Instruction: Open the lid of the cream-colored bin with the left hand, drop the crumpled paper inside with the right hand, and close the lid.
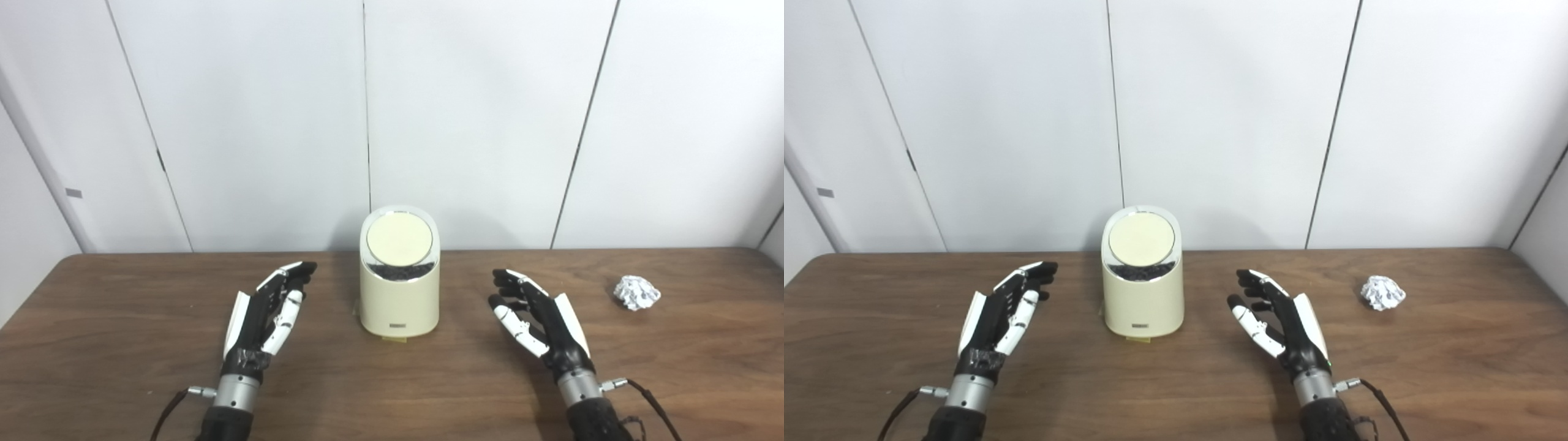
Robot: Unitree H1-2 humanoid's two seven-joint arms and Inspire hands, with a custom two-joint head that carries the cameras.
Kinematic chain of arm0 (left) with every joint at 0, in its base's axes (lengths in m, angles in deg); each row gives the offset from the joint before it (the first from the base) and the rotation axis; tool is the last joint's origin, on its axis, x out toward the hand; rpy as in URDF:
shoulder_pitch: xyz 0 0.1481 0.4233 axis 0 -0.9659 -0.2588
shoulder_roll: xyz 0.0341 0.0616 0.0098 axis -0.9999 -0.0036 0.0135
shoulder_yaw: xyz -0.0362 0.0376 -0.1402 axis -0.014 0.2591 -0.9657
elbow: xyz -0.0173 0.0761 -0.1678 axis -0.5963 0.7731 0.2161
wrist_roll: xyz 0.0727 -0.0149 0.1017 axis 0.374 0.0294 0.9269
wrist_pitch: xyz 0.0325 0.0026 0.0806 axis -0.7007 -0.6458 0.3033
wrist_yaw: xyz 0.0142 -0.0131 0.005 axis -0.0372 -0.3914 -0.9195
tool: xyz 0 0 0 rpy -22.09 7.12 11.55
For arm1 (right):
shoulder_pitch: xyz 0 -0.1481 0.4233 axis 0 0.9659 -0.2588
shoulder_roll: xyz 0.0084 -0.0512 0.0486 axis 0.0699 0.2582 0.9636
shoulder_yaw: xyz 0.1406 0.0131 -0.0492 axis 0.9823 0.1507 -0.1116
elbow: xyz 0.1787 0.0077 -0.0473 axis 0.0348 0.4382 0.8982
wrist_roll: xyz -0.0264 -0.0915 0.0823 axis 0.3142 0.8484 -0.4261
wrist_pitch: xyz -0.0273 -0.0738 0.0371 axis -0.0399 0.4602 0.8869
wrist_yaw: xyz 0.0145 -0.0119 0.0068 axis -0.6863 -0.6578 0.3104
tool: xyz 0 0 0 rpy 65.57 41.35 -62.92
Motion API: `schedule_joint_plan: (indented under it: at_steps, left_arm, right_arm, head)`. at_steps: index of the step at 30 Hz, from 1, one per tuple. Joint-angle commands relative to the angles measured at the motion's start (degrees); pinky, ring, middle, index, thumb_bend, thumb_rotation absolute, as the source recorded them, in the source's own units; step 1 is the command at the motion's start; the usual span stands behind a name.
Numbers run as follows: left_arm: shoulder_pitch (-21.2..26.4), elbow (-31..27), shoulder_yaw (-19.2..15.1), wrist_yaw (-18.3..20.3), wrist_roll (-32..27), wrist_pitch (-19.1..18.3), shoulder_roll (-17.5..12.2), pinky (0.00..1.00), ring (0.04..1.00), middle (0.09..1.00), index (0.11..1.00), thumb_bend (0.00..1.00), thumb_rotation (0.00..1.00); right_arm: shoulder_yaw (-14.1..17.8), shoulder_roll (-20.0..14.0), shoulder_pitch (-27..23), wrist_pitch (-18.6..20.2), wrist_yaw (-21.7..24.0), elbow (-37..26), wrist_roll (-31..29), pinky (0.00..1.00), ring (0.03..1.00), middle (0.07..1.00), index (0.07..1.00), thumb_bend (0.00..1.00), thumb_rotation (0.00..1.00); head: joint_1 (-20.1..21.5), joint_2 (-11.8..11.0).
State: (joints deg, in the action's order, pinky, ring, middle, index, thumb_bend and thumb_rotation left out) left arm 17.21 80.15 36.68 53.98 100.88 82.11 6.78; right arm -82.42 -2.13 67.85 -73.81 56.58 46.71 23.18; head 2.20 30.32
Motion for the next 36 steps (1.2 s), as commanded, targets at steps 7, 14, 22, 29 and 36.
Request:
schedule_joint_plan:
  at_steps: [7,14,22,29,36]
  left_arm:
    - [0.4,0.4,0.2,-0.2,0.3,0.7,-0.7,0.7,0.788,0.801,0.791,0.22,0.79]
    - [0.3,0.2,0.1,-0.4,0.2,0.7,-0.6,0.7,0.784,0.794,0.784,0.2,0.79]
    - [0.7,0.6,-0.1,-0.4,-0.2,1.5,-0.8,0.68,0.776,0.79,0.779,0.22,0.77]
    - [2.4,-5.1,-0.9,-1.4,1.1,-2.6,-0.4,0.71,0.796,0.81,0.802,0.33,0.67]
    - [5.5,-10.6,-1.2,-1.1,1.4,-7.8,0.4,0.75,0.819,0.833,0.83,0.69,0.69]
  right_arm:
    - [0.1,-0.3,-1.9,-0.7,-0.4,-1.9,0.2,0.69,0.775,0.788,0.79,0.24,0.71]
    - [0.1,-0.3,-1.8,-0.9,-0.5,-2.0,0.4,0.69,0.774,0.787,0.787,0.23,0.71]
    - [0.1,-0.1,-2.1,-1.4,-0.6,-1.2,0.0,0.7,0.78,0.79,0.791,0.23,0.71]
    - [-0.3,-0.2,-2.2,-1.3,-1.3,-1.2,1.4,0.69,0.769,0.783,0.785,0.22,0.73]
    - [0.0,0.0,-1.9,-0.6,-1.0,-2.0,0.9,0.69,0.774,0.785,0.786,0.22,0.72]
  head:
    - [0.2,0.1]
    - [0.2,0.2]
    - [0.8,0.1]
    - [0.9,0.4]
    - [0.9,0.6]
